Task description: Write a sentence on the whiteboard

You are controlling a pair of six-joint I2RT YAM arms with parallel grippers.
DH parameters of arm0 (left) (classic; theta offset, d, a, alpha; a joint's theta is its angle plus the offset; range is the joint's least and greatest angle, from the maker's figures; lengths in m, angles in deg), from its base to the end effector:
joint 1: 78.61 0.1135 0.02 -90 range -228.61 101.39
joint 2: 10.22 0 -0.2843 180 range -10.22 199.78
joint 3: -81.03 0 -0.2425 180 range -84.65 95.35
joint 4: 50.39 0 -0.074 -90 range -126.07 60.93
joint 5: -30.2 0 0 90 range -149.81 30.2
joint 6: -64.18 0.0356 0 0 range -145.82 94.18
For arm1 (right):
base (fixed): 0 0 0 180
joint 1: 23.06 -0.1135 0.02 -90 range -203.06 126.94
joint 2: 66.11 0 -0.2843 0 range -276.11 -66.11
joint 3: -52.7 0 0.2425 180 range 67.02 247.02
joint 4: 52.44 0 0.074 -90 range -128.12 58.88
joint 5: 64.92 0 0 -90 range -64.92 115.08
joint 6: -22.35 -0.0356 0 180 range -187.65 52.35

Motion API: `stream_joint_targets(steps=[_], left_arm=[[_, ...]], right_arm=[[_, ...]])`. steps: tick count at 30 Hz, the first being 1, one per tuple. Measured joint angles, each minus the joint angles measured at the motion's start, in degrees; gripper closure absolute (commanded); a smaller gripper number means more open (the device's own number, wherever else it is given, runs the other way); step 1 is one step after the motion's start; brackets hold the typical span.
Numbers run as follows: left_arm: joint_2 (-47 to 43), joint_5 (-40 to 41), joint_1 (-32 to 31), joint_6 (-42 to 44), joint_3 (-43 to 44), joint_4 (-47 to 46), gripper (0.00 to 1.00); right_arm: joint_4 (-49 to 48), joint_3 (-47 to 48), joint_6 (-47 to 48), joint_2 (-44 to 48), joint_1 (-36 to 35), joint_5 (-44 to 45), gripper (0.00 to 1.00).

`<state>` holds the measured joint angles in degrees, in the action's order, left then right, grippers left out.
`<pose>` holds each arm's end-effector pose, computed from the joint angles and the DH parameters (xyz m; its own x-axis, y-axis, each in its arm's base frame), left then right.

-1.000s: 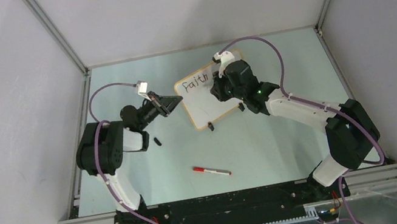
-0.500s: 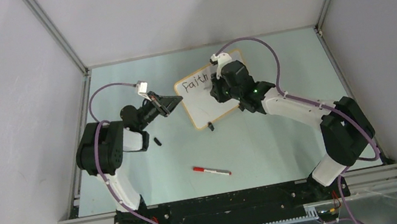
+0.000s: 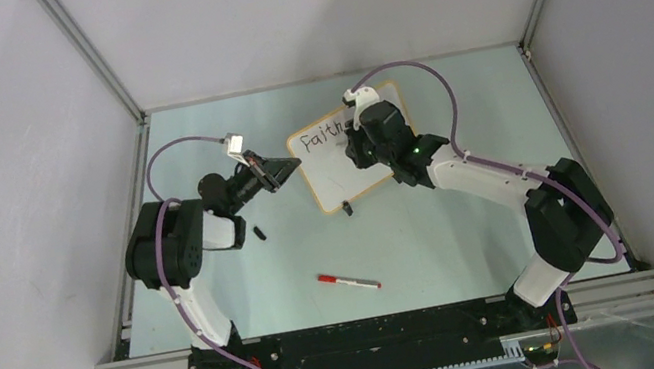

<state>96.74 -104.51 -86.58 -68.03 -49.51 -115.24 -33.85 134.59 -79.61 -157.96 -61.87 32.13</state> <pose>0.3250 -0.0708 0.1936 -0.4366 -0.4210 -0.7951 0.6699 0.4377 -0.5997 0.2864 0.2248 0.3035 -0.4758 -0.1188 -0.8715 -0.4491 0.8847 0.1246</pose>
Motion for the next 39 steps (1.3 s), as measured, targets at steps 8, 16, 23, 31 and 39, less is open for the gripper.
stream_joint_targets(steps=[8, 16, 23, 31, 39], left_arm=[[0.0, 0.0, 0.0, 0.0, 0.0, 0.0, 1.0], [0.0, 0.0, 0.0, 0.0, 0.0, 0.0, 1.0], [0.0, 0.0, 0.0, 0.0, 0.0, 0.0, 1.0], [0.0, 0.0, 0.0, 0.0, 0.0, 0.0, 1.0], [0.0, 0.1, 0.0, 0.0, 0.0, 0.0, 1.0]], right_arm=[[0.2, 0.8, 0.0, -0.5, 0.0, 1.3, 1.0], [0.4, 1.6, 0.0, -0.9, 0.0, 2.3, 1.0], [1.1, 2.4, 0.0, -1.8, 0.0, 3.2, 1.0], [1.6, 2.8, 0.0, -2.4, -0.2, 3.9, 1.0], [1.6, 3.6, 0.2, -3.0, -0.4, 3.9, 1.0]])
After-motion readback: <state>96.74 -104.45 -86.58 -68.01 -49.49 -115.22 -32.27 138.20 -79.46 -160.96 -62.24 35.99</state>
